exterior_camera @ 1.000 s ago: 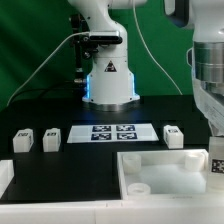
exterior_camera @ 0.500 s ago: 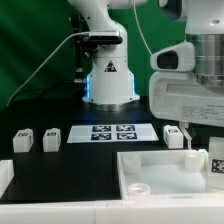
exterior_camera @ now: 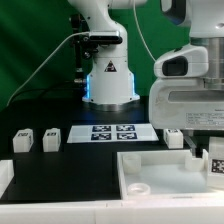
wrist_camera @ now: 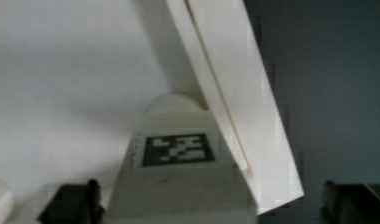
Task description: Assemble one leg
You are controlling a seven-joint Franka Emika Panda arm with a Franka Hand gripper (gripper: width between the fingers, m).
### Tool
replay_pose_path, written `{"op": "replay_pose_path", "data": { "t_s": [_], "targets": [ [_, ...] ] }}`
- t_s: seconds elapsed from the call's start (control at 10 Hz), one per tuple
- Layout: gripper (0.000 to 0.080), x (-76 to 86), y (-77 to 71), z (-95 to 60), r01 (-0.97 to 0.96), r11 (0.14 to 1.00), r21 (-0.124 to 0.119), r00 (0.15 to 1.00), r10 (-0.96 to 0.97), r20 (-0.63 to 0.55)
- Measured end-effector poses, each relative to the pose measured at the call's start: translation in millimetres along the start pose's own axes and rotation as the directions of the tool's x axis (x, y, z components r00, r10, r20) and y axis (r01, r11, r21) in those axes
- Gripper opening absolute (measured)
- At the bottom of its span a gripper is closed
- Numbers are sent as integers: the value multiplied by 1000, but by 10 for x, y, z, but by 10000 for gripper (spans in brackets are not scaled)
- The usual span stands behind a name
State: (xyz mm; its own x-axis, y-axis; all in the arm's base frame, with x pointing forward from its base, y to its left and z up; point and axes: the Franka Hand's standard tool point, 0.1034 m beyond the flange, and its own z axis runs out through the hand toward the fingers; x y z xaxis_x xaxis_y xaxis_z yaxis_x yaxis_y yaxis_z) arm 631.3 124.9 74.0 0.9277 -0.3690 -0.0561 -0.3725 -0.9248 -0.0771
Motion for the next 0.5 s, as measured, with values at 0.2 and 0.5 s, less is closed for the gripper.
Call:
{"op": "replay_pose_path", "data": {
  "t_s": [0.2,0.5],
  "targets": [
    [293,-8,-5,6,-218,976,1,976,218,2],
    [297,-13,-18,11,-611,792,6,792,611,12]
  ]
}}
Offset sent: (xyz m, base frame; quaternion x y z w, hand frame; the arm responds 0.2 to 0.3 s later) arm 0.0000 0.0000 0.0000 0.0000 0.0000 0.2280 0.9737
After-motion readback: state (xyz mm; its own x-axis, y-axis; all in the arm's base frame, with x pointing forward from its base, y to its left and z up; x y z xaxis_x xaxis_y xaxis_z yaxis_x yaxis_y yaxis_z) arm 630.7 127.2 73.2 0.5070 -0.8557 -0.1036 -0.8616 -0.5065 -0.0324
